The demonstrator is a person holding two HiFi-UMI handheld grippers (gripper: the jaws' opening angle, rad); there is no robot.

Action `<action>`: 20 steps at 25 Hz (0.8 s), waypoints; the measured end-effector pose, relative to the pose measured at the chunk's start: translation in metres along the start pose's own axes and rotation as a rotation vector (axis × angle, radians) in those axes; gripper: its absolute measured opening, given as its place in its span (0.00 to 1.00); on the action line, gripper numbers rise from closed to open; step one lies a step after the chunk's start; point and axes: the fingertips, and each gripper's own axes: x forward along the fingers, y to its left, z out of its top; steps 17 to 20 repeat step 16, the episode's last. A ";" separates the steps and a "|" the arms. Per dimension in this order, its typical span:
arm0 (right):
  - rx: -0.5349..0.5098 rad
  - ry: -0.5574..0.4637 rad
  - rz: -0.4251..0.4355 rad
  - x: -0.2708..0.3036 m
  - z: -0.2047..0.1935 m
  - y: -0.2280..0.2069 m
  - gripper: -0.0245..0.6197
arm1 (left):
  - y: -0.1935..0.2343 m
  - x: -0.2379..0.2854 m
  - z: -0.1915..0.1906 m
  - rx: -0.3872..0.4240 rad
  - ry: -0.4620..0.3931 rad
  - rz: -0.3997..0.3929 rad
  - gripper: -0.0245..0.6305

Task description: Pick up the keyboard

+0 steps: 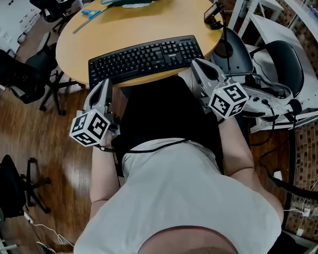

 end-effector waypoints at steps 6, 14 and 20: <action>-0.007 -0.001 0.003 0.001 0.001 0.002 0.04 | -0.001 0.000 0.000 -0.006 0.001 0.000 0.36; -0.007 -0.005 0.002 0.002 0.002 0.003 0.04 | 0.005 -0.001 0.005 0.008 -0.004 0.029 0.36; -0.008 -0.007 0.000 0.003 0.002 0.002 0.04 | 0.006 -0.001 0.005 0.009 -0.005 0.031 0.36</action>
